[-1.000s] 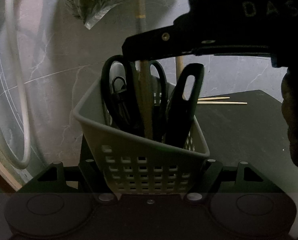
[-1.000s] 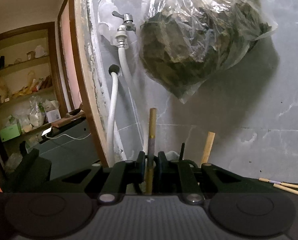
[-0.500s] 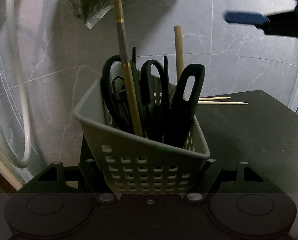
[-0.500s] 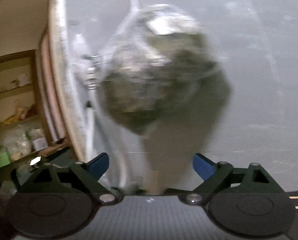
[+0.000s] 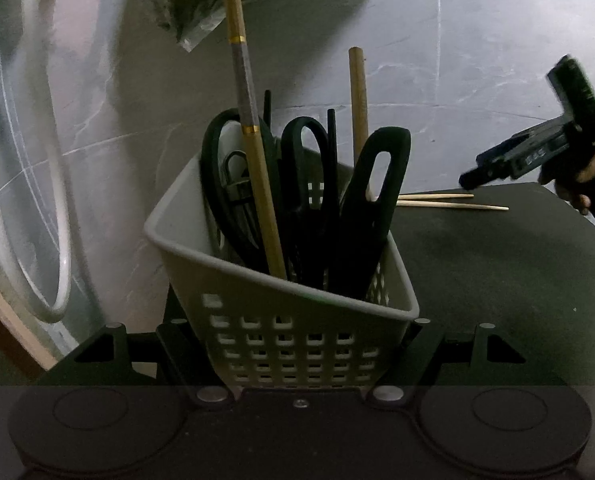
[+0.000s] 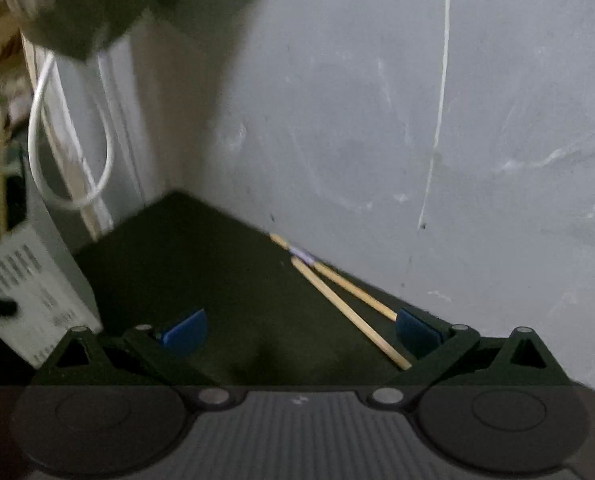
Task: Organize utensils
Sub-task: 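Move the open right gripper back to the remaining chopsticks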
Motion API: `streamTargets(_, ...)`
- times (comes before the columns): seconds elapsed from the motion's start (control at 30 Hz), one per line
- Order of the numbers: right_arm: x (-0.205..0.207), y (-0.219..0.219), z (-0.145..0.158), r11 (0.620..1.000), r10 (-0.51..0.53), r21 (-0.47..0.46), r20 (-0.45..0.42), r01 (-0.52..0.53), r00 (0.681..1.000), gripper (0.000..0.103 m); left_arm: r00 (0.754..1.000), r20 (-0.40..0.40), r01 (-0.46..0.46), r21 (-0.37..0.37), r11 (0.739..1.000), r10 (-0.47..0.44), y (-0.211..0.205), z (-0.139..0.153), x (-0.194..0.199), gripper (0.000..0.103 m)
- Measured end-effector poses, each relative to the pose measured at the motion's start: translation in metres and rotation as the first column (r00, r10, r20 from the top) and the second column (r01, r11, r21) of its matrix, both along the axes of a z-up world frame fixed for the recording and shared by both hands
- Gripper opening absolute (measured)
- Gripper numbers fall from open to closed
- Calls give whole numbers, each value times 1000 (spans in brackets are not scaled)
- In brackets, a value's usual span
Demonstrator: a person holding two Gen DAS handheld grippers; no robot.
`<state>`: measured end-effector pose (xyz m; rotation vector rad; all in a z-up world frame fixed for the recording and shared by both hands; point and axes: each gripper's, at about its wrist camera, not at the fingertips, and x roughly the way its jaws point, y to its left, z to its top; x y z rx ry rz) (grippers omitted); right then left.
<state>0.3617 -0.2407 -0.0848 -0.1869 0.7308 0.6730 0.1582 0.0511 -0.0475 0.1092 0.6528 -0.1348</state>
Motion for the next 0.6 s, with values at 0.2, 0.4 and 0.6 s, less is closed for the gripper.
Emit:
streamTargets(0.2, 44, 3, -25, 992, 117, -49, -64, -120, 991, 103, 998, -13, -59, 10, 998, 59, -11, 1, -3, 77)
streamTargets(0.4, 67, 15, -38, 968, 215, -112, -81, -224, 973, 102, 994, -19, -110, 16, 994, 110, -23, 3, -8, 77)
streamTargets(0.6, 74, 9, -50, 958, 248, -120, -113, -261, 962, 94, 990, -22, -139, 23, 990, 139, -31, 6, -14, 78)
